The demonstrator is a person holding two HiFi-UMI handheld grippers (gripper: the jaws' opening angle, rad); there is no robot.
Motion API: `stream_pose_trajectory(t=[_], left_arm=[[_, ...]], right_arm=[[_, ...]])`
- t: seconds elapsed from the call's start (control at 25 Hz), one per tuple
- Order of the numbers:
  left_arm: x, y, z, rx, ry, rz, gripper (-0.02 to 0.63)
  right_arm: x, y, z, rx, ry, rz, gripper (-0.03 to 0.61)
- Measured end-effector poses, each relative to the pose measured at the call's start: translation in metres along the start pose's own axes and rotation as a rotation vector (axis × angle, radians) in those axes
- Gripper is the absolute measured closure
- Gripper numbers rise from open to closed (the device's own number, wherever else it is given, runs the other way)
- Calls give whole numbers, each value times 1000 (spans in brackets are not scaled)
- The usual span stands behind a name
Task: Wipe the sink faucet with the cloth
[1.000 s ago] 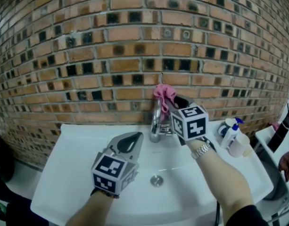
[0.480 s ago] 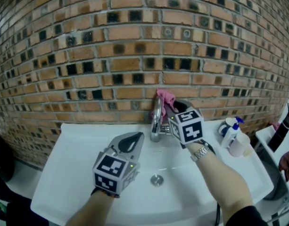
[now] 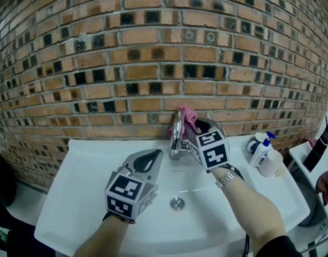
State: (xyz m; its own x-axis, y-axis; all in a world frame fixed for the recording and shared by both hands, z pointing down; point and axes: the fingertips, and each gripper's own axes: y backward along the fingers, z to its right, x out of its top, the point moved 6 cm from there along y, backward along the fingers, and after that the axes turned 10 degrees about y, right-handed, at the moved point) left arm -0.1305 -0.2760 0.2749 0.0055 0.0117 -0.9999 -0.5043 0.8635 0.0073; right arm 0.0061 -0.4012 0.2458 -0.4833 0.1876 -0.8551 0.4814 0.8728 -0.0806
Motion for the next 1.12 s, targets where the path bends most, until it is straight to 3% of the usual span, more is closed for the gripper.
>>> stream_pose_trajectory(t=[1.12], left_arm=[[-4,0,1,-2,-12,-9,614]], right_arm=[[-29,20,-43,18,72,-76,485]])
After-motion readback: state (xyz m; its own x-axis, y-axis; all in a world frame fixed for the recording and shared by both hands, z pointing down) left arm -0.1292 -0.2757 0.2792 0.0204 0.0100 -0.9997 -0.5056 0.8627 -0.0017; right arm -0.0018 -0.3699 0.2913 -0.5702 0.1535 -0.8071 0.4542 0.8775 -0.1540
